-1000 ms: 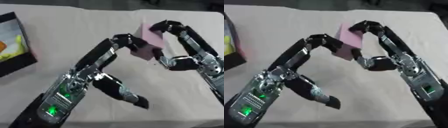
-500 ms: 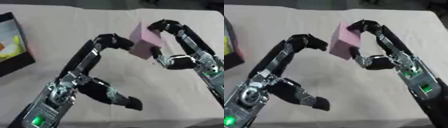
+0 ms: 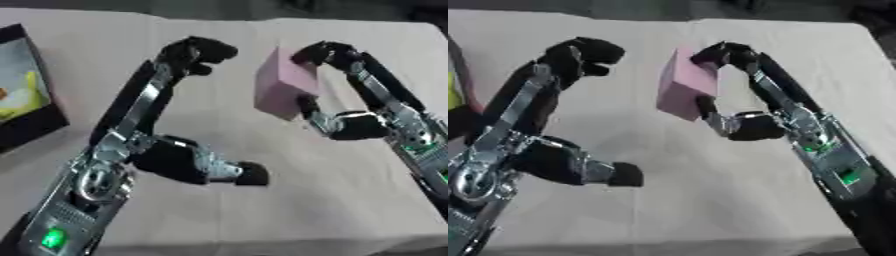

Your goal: Pick up the objects with one hand, pass them to the other hand, and then place them into the box on the other side of the table.

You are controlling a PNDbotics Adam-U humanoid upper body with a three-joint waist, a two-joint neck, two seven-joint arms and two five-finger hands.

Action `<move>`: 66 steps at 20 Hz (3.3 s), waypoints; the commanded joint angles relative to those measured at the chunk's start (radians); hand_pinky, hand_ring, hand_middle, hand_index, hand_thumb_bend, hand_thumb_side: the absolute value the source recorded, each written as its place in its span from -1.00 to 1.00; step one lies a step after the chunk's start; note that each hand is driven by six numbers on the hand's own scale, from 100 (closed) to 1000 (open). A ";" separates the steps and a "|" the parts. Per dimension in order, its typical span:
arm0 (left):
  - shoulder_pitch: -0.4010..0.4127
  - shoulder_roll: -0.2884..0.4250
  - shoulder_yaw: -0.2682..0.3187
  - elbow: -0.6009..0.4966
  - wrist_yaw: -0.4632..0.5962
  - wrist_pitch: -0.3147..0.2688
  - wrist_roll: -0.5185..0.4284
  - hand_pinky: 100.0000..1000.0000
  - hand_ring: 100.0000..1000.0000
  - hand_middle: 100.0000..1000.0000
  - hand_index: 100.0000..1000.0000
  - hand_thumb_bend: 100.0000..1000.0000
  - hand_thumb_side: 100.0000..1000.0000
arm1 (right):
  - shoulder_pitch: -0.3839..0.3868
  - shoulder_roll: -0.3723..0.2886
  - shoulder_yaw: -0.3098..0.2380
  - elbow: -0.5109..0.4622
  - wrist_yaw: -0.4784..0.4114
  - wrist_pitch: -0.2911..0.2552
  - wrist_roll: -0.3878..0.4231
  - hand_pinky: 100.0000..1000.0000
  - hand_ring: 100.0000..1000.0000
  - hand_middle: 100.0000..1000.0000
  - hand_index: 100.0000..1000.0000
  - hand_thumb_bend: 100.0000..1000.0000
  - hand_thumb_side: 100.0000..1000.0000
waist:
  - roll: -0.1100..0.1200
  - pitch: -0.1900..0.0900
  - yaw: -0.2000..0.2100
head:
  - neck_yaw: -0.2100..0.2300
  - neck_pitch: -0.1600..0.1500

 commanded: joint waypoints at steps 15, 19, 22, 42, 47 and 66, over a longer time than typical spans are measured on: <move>-0.092 -0.060 -0.078 0.197 -0.094 -0.039 -0.035 0.67 0.68 0.51 0.57 0.98 -0.60 | -0.021 0.011 0.037 -0.021 -0.030 -0.083 0.045 0.55 0.22 -0.49 0.39 -1.00 -0.39 | -0.012 -0.019 -0.030 | 0.031 -0.002; -0.096 -0.070 -0.082 0.201 -0.067 -0.040 -0.034 0.66 0.65 0.47 0.55 0.98 -0.54 | -0.021 0.017 0.044 -0.021 -0.029 -0.081 0.058 0.55 0.22 -0.49 0.39 -1.00 -0.36 | -0.012 -0.019 -0.033 | 0.032 -0.002; -0.096 -0.072 -0.082 0.198 -0.043 -0.035 -0.028 0.65 0.63 0.45 0.53 0.97 -0.52 | -0.020 0.021 0.046 -0.021 -0.026 -0.074 0.063 0.54 0.21 -0.50 0.39 -1.00 -0.36 | -0.012 -0.019 -0.035 | 0.029 -0.002; -0.083 -0.092 -0.062 0.252 0.067 0.100 0.097 0.68 0.70 0.56 0.59 1.00 -0.60 | -0.019 0.028 0.047 -0.021 -0.007 -0.056 0.063 0.54 0.24 -0.51 0.38 -1.00 -0.44 | -0.005 -0.019 -0.051 | 0.030 -0.002; -0.081 -0.095 -0.059 0.264 0.078 0.103 0.129 0.68 0.70 0.56 0.58 1.00 -0.64 | -0.023 0.030 0.048 -0.021 -0.004 -0.048 0.065 0.54 0.24 -0.51 0.38 -1.00 -0.45 | -0.006 -0.019 -0.051 | 0.028 -0.002; -0.078 -0.094 -0.065 0.280 0.051 0.051 0.068 0.64 0.58 0.40 0.53 0.79 -0.89 | -0.022 0.033 0.052 -0.021 0.003 -0.044 0.067 0.54 0.24 -0.52 0.38 -1.00 -0.47 | -0.008 -0.019 -0.047 | 0.024 -0.002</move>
